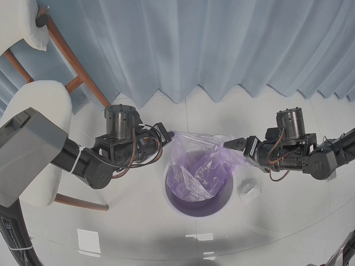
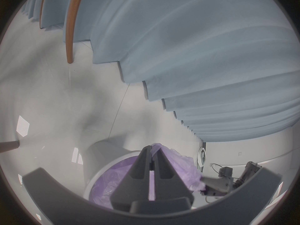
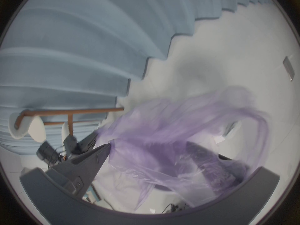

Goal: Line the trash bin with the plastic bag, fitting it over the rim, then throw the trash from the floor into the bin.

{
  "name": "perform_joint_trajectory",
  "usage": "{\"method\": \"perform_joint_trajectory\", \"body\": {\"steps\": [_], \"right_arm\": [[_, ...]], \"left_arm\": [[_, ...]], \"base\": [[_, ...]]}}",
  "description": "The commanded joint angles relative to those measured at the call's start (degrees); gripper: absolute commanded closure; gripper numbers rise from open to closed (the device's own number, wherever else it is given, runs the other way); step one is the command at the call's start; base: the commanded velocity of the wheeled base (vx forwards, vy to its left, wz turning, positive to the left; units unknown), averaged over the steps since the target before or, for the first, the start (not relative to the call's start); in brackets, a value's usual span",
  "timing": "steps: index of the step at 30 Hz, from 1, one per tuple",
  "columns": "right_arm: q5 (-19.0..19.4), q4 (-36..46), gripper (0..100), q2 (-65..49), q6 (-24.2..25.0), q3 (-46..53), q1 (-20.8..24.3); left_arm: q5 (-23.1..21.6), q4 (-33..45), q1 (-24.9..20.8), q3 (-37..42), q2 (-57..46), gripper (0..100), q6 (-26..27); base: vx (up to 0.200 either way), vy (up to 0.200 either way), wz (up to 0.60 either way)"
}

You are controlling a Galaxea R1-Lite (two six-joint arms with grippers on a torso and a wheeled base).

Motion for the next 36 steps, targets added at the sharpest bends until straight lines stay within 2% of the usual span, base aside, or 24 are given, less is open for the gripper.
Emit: {"method": "perform_joint_trajectory", "body": {"steps": [1,2,3,5,7,10,11,14,17,18,19,22,29,31,33,36], "right_arm": [[-1.7,-5.37,0,1.8,-2.28,-0.31,-8.84],[-1.7,-5.37,0,1.8,-2.28,-0.31,-8.84],[-0.74,-5.19,0,1.27,-3.51,-1.46,-10.68],[1.9,-5.37,0,-0.04,-3.33,-1.46,-11.04],[8.49,-4.93,0,-3.47,-0.35,0.12,-11.65],[17.46,-4.75,0,-6.9,4.22,5.13,-15.61],[18.16,-4.58,0,-8.31,3.78,6.28,-16.13],[18.25,-3.26,0,-11.03,1.24,10.41,-16.4],[18.42,-1.85,0,-13.49,-11.24,18.32,-16.22],[18.42,-1.94,0,-13.49,-12.48,19.02,-16.4],[18.42,-2.2,0,-12.35,-18.63,21.66,-18.51],[18.42,-2.56,0,-9.54,-23.02,22.54,-23.96],[18.07,-3.52,0,-8.22,-27.15,20.87,-26.77],[18.16,-2.91,0,-9.45,-26.54,20.43,-26.5],[18.16,-2.56,0,-11.47,-25.75,20.87,-25.36],[18.07,0.43,0,-16.04,-22.76,21.48,-19.21]], "left_arm": [[-0.72,-0.07,0.62,2.84,-3.48,100,-0.17],[-0.72,-0.07,0.62,2.84,-3.48,100,-0.17],[-1.51,-0.6,0.27,4.77,-4.53,100,0.0],[-2.48,-0.69,0.09,6.27,-5.24,100,0.09],[-3.18,-0.69,0.36,6.97,-5.59,100,0.09],[-3.18,-0.78,1.06,6.62,-5.41,100,0.0],[-3.27,-0.78,1.76,6.53,-5.5,100,0.0],[-3.36,-0.69,2.47,6.71,-5.68,100,-0.17],[-3.27,-0.78,2.64,6.97,-5.68,100,-0.17],[-3.27,-0.78,2.64,6.97,-5.68,100,-0.17],[-3.27,-0.78,2.64,6.88,-5.68,100,-0.26],[-3.27,-0.78,2.64,6.71,-5.68,100,-0.26],[-3.27,-0.78,2.64,6.71,-5.76,100,-0.17],[-3.18,-0.78,2.55,6.71,-5.85,100,-0.17],[-3.18,-0.78,2.47,6.71,-5.94,100,-0.17],[-3.18,-0.86,2.38,6.62,-5.94,100,-0.17]], "base": [[0.0,0.0,0.0],[0.0,0.0,0.0],[0.0,0.0,0.0],[0.0,0.0,0.0],[0.0,0.0,0.0],[0.0,0.0,0.0],[0.0,0.0,0.0],[0.0,0.0,0.0],[0.0,0.0,0.0],[0.0,0.0,0.0],[0.0,0.0,0.0],[0.0,0.0,0.0],[0.0,0.0,0.0],[0.0,0.0,0.0],[0.0,0.0,0.0],[0.0,0.0,0.0]]}}
